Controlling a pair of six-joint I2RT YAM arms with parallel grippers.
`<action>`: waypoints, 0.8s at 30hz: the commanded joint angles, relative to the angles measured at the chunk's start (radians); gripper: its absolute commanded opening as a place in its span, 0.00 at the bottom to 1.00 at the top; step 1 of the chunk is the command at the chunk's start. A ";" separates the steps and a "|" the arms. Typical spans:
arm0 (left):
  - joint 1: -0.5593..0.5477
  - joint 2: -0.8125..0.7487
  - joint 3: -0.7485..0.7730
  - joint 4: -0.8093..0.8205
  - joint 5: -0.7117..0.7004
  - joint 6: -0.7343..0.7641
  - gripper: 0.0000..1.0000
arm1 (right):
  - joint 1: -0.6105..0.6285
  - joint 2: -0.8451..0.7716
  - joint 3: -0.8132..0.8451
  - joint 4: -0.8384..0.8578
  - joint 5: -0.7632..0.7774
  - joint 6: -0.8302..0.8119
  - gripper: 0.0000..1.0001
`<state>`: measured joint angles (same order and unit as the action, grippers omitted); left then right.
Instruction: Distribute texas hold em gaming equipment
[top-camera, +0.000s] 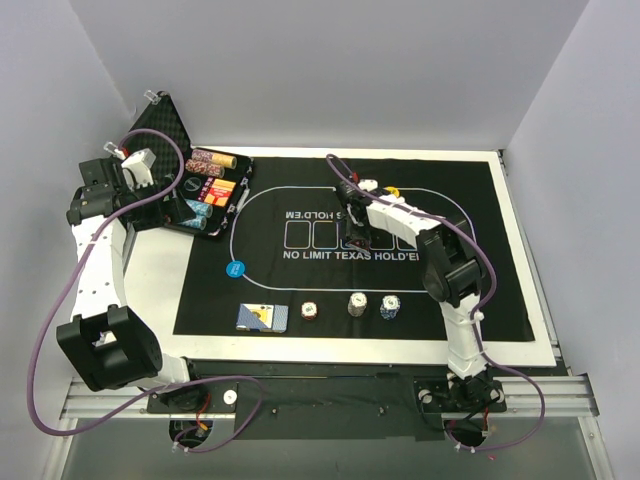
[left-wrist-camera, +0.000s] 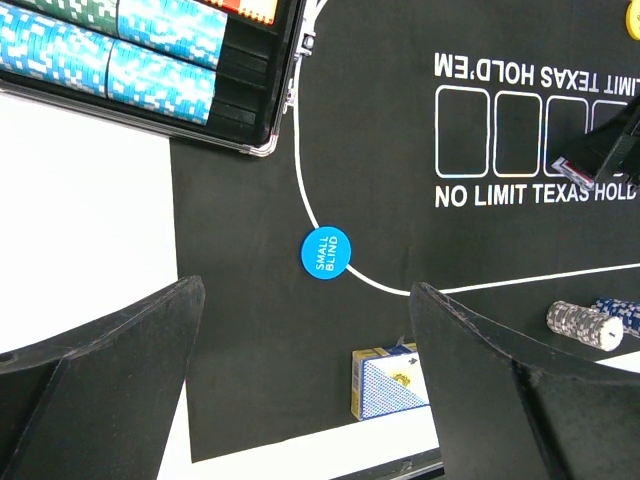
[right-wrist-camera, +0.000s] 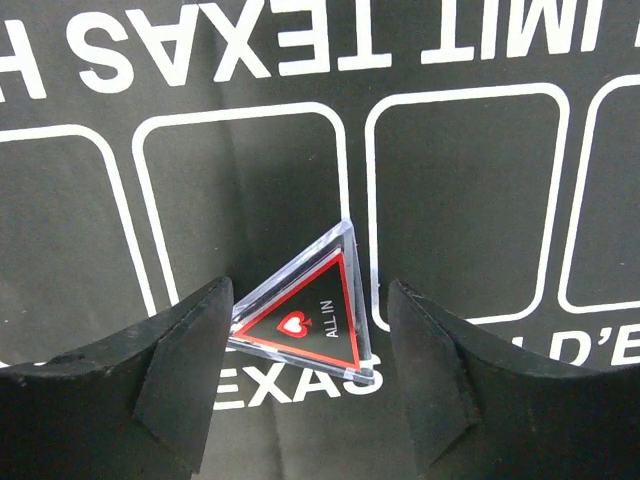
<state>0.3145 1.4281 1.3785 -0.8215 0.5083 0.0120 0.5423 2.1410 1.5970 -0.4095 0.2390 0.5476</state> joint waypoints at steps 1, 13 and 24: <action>0.009 -0.035 0.010 -0.010 0.004 0.017 0.95 | -0.002 0.002 -0.035 0.008 0.008 0.006 0.57; 0.009 -0.037 0.011 -0.013 0.006 0.023 0.95 | -0.114 -0.194 -0.362 0.060 0.095 0.060 0.33; 0.015 -0.046 0.004 -0.013 0.004 0.034 0.95 | -0.240 -0.319 -0.451 -0.035 0.227 0.055 0.26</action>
<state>0.3164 1.4216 1.3781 -0.8360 0.5018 0.0227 0.3199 1.8736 1.1675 -0.3145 0.3656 0.6044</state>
